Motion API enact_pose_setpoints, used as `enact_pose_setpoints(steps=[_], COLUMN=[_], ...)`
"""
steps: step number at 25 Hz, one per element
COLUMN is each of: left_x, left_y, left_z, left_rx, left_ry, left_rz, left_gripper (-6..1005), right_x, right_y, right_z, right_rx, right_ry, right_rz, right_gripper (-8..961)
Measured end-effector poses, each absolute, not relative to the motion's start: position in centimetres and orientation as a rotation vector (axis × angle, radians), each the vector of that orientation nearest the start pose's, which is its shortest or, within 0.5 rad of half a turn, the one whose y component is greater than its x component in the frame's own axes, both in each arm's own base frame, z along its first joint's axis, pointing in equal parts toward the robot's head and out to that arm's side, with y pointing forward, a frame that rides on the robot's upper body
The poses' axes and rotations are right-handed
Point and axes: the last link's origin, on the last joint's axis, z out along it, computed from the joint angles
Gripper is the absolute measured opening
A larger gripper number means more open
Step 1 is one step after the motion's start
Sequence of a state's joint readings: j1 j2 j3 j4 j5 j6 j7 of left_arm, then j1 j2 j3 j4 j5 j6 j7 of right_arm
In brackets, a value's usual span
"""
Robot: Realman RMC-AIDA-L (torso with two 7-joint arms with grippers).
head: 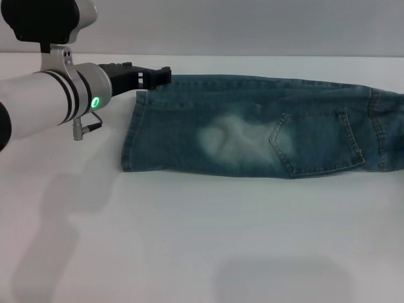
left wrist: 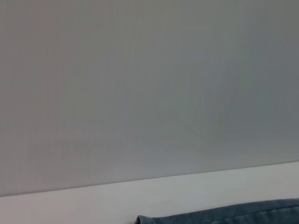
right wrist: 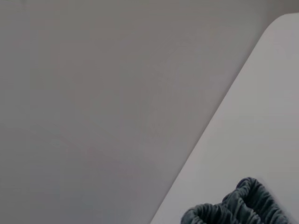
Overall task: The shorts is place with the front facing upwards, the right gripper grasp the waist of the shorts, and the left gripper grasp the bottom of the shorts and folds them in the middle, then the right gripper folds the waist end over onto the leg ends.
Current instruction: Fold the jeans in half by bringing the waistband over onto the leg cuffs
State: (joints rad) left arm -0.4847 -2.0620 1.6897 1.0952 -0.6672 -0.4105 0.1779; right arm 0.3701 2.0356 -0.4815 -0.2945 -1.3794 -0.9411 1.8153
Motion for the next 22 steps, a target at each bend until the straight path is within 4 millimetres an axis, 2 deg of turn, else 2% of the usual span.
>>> enact_pose_setpoints(steps=[2, 8, 14, 22], left_x=[-19.5, -19.5, -19.4, -18.8], left_y=[41.6, 41.6, 41.3, 40.1], left_z=[-3.4, -3.5, -3.9, -6.0], left_rx=[-2.025, -2.027, -2.041, -2.093], left_ry=[-0.997, -0.998, -0.991, -0.960], left_rz=[-0.341, -0.340, -0.334, -0.349], left_gripper=[846, 845, 844, 844], right_x=[40.7, 40.8, 40.6, 37.7], right_y=[31.9, 31.7, 31.1, 30.8], right_z=[4.0, 4.0, 4.7, 6.8], right_rx=[-1.176, -1.175, -1.198, -1.324], right_ry=[1.699, 1.698, 1.659, 1.563], right_rz=[1.147, 1.139, 1.183, 1.385], right_gripper=[262, 73, 23, 22])
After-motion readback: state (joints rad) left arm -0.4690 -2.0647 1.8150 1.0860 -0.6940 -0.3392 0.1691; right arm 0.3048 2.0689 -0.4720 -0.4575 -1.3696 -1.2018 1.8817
